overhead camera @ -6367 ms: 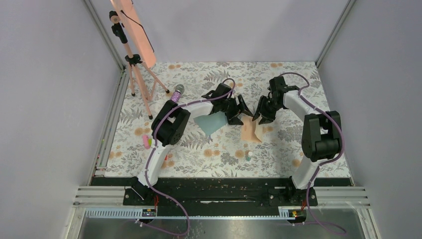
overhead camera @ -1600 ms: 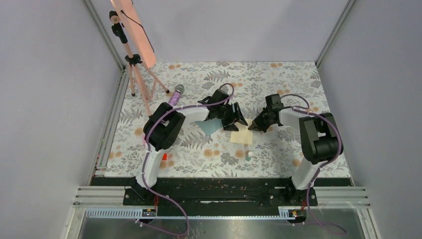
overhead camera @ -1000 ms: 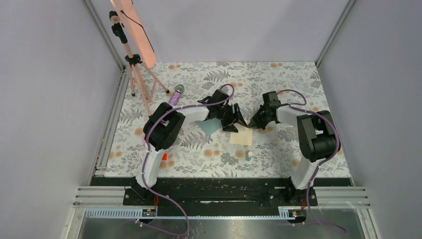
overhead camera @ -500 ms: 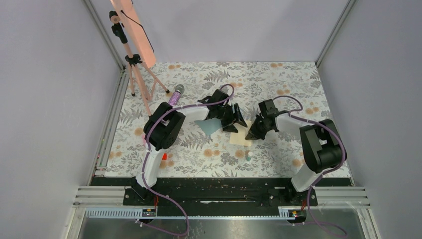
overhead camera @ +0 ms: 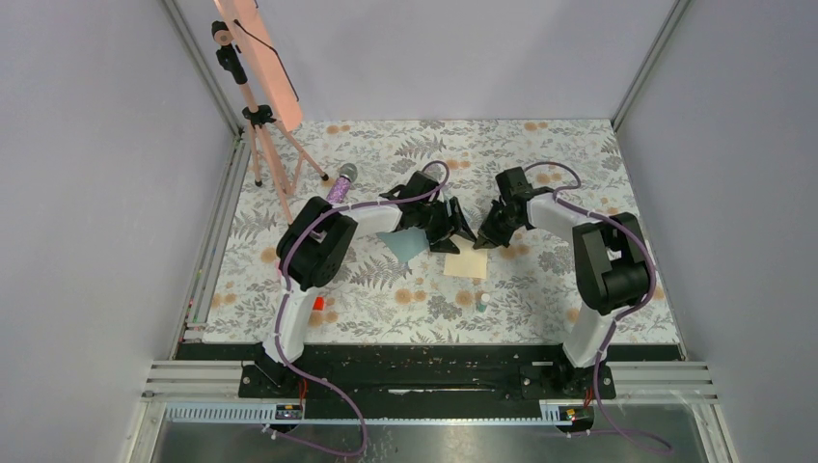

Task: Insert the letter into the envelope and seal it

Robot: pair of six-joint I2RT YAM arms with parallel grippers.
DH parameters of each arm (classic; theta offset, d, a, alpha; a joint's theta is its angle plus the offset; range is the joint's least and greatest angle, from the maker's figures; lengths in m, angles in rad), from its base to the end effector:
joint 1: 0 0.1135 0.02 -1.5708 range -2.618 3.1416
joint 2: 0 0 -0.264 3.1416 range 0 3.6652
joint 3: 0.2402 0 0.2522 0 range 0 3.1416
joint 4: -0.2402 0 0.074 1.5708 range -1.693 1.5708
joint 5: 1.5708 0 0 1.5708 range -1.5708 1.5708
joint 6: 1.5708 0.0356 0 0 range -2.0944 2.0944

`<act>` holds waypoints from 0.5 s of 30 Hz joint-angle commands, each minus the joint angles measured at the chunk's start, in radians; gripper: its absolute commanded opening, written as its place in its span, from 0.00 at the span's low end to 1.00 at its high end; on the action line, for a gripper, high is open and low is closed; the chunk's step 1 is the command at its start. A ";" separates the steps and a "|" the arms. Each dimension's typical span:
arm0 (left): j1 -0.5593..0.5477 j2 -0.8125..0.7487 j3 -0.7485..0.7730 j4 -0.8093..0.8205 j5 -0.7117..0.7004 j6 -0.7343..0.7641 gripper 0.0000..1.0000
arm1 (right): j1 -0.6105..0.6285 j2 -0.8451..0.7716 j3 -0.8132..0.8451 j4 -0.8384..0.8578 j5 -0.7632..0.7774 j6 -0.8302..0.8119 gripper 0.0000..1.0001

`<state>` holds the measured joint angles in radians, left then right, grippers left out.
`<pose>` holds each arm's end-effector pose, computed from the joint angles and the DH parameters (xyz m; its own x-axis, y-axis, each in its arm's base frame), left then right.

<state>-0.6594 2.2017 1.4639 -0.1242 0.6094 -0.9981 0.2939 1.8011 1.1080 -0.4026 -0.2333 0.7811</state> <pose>0.3546 -0.3007 0.1280 -0.9948 -0.1008 0.0125 -0.0725 0.6184 -0.7825 0.3391 0.1112 0.1636 -0.8741 0.4511 -0.1801 0.3272 0.8209 0.4680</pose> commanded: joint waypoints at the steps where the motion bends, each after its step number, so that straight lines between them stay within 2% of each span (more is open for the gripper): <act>1: -0.019 0.002 -0.052 -0.074 -0.033 0.044 0.64 | -0.019 -0.093 0.033 0.048 0.051 -0.005 0.07; 4: -0.019 -0.005 -0.061 -0.057 -0.026 0.035 0.64 | -0.026 -0.172 -0.027 0.047 0.078 -0.015 0.20; 6: -0.019 -0.005 -0.066 -0.048 -0.020 0.032 0.64 | -0.040 -0.233 -0.088 0.047 0.091 -0.023 0.25; 12: -0.014 -0.020 -0.094 -0.009 0.008 0.012 0.64 | -0.068 -0.411 -0.239 0.055 0.032 -0.004 0.31; 15: -0.011 -0.019 -0.088 -0.014 0.009 0.014 0.64 | -0.068 -0.431 -0.294 0.100 -0.014 0.017 0.25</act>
<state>-0.6636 2.1849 1.4109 -0.0677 0.6445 -1.0065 0.2226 1.3979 0.8745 -0.3523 -0.2024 0.7719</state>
